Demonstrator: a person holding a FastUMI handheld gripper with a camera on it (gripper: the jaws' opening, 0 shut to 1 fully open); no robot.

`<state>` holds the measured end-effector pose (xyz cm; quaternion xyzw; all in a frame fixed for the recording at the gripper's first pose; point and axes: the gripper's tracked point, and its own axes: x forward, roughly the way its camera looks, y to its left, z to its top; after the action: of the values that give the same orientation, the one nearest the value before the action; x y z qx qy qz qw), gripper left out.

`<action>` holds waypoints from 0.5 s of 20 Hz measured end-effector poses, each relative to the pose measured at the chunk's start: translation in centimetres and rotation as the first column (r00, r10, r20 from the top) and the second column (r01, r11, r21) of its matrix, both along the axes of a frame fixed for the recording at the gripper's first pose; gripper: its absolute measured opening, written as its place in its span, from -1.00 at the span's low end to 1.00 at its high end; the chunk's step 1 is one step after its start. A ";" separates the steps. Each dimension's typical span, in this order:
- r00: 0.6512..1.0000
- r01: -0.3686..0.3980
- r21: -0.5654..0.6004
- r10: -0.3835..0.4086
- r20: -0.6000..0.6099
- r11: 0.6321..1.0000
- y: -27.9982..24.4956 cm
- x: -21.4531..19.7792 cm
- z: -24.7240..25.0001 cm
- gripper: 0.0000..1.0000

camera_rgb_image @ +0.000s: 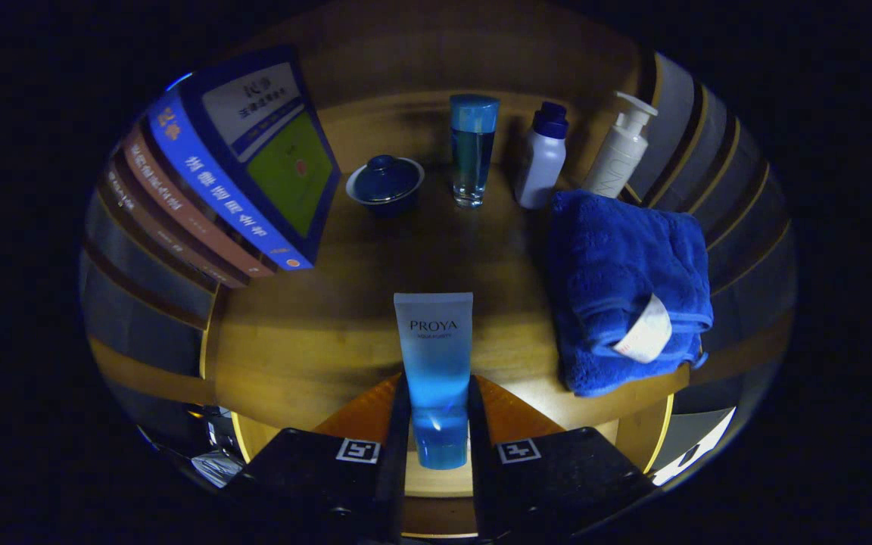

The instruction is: Pull open the drawer, take out the items inside it, and place them on the countertop above the cabinet.

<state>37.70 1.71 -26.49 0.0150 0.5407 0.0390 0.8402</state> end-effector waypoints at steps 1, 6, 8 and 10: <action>1.000 -0.006 0.003 0.006 -0.007 1.000 0.0 0.7 -0.5 -0.18; 0.998 -0.063 0.028 0.063 -0.022 0.998 1.2 2.0 -1.9 -0.17; 0.996 -0.080 0.032 0.081 -0.024 0.996 1.8 2.1 -2.1 -0.01; 0.996 -0.095 0.029 0.095 -0.001 0.995 2.3 2.3 -1.7 0.11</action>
<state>40.04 4.00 -28.24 0.0017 0.5413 0.0865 0.8363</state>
